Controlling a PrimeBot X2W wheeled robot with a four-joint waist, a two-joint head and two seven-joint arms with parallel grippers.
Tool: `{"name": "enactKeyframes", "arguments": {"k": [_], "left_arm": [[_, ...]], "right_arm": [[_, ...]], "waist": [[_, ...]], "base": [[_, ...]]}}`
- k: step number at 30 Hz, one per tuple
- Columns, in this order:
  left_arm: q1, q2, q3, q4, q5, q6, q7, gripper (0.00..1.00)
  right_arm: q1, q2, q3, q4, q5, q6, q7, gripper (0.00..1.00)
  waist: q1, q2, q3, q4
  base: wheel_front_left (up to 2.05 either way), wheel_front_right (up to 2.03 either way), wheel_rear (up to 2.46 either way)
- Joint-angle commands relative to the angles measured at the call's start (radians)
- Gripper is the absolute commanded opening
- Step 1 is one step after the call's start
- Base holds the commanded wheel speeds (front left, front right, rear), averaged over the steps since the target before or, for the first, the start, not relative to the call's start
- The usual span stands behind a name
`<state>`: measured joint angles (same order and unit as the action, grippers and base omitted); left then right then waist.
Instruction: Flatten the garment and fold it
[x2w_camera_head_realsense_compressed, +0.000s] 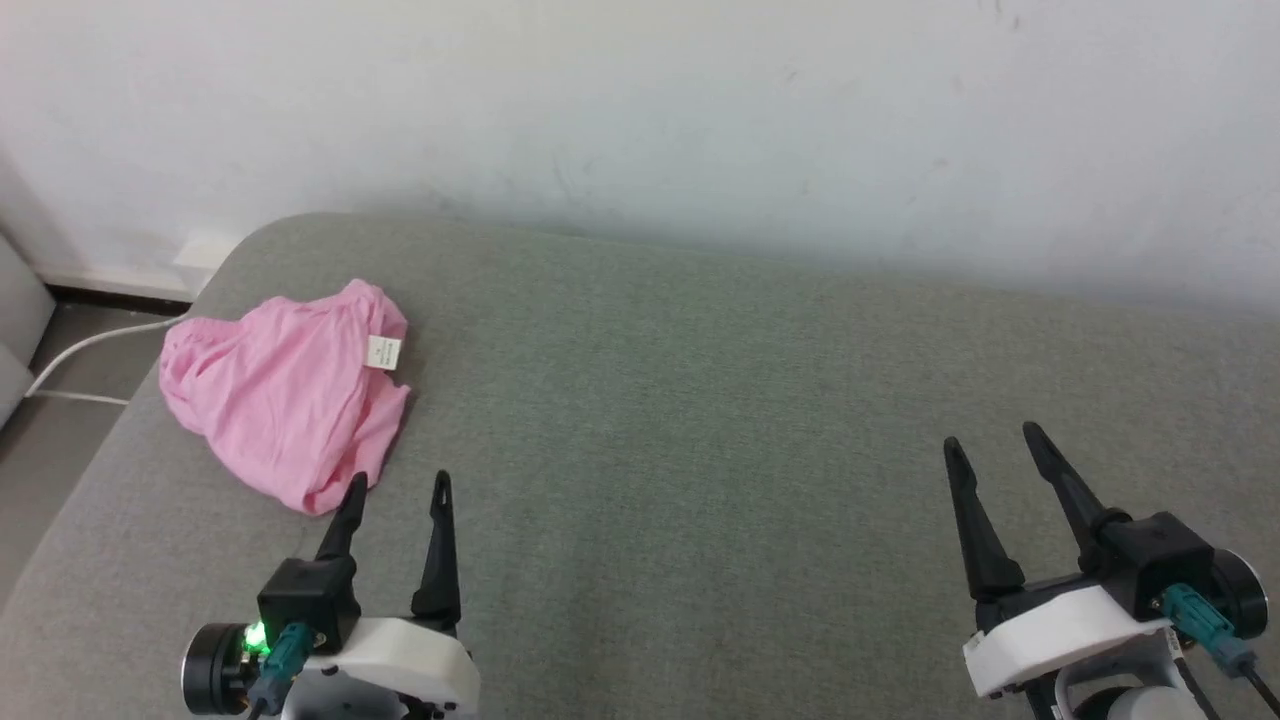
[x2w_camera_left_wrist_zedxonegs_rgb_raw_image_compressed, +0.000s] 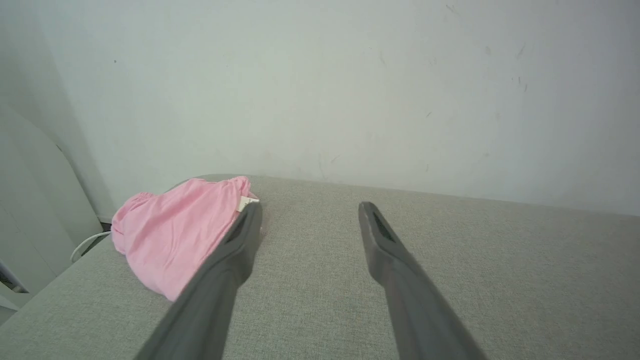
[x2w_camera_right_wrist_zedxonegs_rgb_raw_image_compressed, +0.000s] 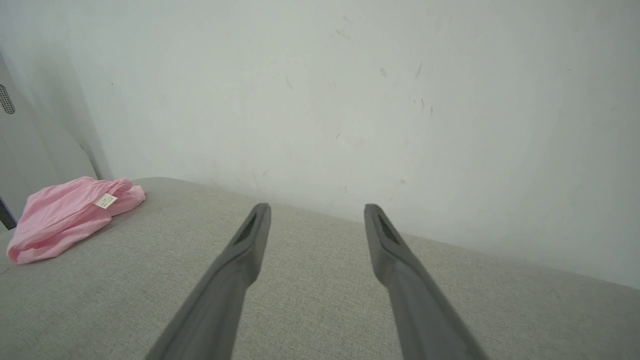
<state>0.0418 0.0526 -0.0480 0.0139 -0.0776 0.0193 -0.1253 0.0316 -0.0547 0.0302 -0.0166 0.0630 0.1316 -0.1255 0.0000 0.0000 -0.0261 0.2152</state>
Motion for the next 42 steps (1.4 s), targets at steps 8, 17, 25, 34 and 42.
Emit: {"name": "enactKeyframes", "arguments": {"k": [8, 17, 25, 34, 42], "left_arm": [[0.015, -0.001, -0.009, 0.001, -0.014, -0.005, -0.026, 1.00], [0.023, -0.002, -0.020, 0.003, -0.023, -0.005, -0.044, 1.00], [0.026, -0.002, -0.031, 0.004, -0.030, -0.006, -0.061, 1.00], [0.030, -0.002, -0.040, 0.008, -0.037, -0.007, -0.078, 1.00], [0.035, -0.002, -0.048, 0.010, -0.046, -0.007, -0.094, 1.00]], "right_arm": [[0.017, 0.002, 0.001, 0.008, 0.009, -0.001, -0.026, 1.00], [0.022, 0.003, 0.004, 0.026, 0.012, -0.001, -0.044, 1.00], [0.025, 0.003, 0.012, 0.036, 0.016, -0.001, -0.061, 1.00], [0.030, 0.003, 0.029, 0.053, 0.021, -0.001, -0.078, 1.00], [0.035, 0.004, 0.047, 0.078, 0.033, -0.001, -0.094, 1.00]], "waist": [[0.0000, 0.0000, -0.001, 0.066], [0.0000, 0.0000, -0.006, 0.122], [0.0000, 0.0000, -0.008, 0.167], [0.0000, 0.0000, -0.008, 0.209], [0.0000, 0.0000, -0.014, 0.249]], "base": [[0.00, 0.00, 0.00], [0.00, 0.00, 0.00], [0.00, 0.00, 0.00], [0.00, 0.00, 0.00], [0.00, 0.00, 0.00]]}}
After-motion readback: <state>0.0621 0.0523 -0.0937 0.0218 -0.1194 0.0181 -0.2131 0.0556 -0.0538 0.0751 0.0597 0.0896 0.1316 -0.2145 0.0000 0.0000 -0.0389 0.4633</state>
